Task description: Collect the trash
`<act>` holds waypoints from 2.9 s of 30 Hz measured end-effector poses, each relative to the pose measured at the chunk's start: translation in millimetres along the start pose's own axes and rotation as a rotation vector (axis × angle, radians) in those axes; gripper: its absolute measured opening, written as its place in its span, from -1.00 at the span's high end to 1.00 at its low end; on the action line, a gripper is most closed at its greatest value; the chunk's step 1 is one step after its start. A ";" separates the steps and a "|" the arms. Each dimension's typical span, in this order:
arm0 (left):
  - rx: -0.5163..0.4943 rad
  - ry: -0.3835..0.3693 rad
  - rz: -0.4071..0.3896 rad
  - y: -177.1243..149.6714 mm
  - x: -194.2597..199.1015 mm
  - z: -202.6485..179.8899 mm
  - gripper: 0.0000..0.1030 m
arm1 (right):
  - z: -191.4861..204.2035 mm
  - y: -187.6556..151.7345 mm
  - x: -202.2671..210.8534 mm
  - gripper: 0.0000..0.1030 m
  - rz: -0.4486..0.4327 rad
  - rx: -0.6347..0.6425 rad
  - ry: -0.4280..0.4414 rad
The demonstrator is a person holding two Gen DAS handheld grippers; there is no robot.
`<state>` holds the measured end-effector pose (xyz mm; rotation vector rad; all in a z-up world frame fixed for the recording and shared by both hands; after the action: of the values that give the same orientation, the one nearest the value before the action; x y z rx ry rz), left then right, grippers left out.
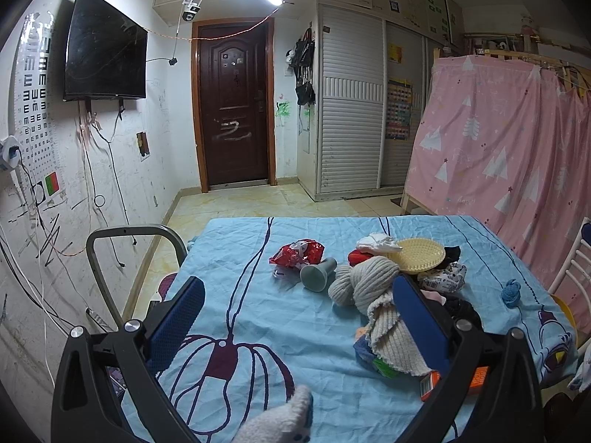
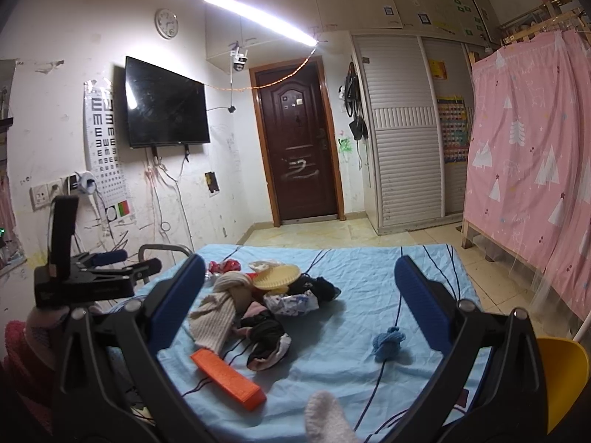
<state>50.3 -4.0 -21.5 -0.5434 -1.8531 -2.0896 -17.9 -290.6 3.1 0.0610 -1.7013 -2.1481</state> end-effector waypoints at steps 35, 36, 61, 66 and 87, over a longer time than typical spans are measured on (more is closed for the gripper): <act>-0.190 -0.304 0.157 -43.7 6.1 -103.9 -0.81 | -73.1 -49.6 -6.7 -0.91 0.177 0.042 -0.230; -0.201 -0.313 0.172 -48.3 5.0 -110.6 -0.81 | -75.8 -53.9 -8.3 -0.91 0.197 0.046 -0.241; -0.268 -0.411 0.323 -79.7 -24.8 -178.4 -0.81 | -84.6 -82.7 -63.4 -0.91 0.439 0.167 -0.217; -0.218 -0.474 0.323 -75.0 -28.7 -181.3 -0.81 | -87.5 -85.9 -83.3 -0.91 0.513 0.208 -0.246; -0.079 -0.612 0.328 -69.6 -39.0 -184.5 0.21 | -94.1 -93.5 -99.1 0.53 0.572 0.152 -0.213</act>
<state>37.4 -179.3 -119.1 -1.5311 -1.7949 -1.9041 73.1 -328.0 -130.1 -0.5625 -1.7254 -1.6424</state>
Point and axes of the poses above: each gripper's, at about its wrist camera, not at the fingertips, and x roughly against the way its jaws point, z to its left, y to its top, the point moved 7 cm from there along -x, roughly the way its jaws point, and after that the axes turned 6 degrees about -x, right-handed, at the moved point
